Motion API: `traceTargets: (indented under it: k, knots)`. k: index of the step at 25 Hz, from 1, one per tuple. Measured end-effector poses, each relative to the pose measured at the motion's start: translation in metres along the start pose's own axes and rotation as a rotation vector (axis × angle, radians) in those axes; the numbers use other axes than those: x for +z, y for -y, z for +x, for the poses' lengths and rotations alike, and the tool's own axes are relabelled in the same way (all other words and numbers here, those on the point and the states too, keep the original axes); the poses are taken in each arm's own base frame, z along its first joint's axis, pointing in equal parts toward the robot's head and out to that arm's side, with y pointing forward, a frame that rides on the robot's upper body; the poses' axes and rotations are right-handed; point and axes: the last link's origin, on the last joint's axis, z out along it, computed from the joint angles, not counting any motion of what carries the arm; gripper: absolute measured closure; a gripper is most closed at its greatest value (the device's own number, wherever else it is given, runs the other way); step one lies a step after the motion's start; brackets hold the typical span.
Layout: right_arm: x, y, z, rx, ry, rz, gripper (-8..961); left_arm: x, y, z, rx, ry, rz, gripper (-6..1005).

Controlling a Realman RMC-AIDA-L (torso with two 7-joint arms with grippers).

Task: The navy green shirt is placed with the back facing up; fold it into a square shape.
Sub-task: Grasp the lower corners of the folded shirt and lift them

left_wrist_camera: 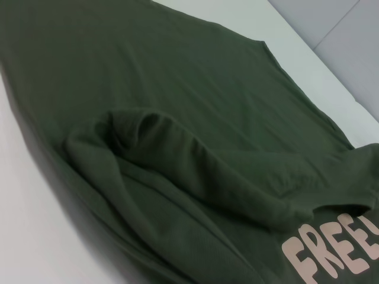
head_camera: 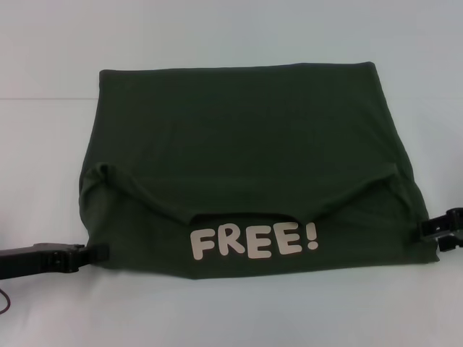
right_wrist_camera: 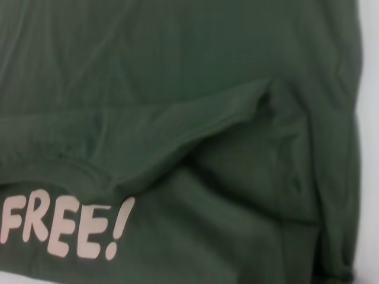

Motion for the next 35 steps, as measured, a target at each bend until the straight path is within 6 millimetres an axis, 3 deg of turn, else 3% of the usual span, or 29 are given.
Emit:
traceTargets:
  k: [28,33,35]
  knots:
    - [0.026,-0.013,-0.003,-0.079,0.006,0.038,148,0.002,-0.004,0.000,0.001,0.007,-0.024,956]
    - [0.027,-0.013,-0.003,-0.084,0.008,0.045,212,0.002,-0.005,0.001,0.003,0.007,-0.027,956]
    - [0.026,-0.013,-0.004,-0.086,0.009,0.046,376,0.002,-0.005,0.001,0.004,0.007,-0.027,956]
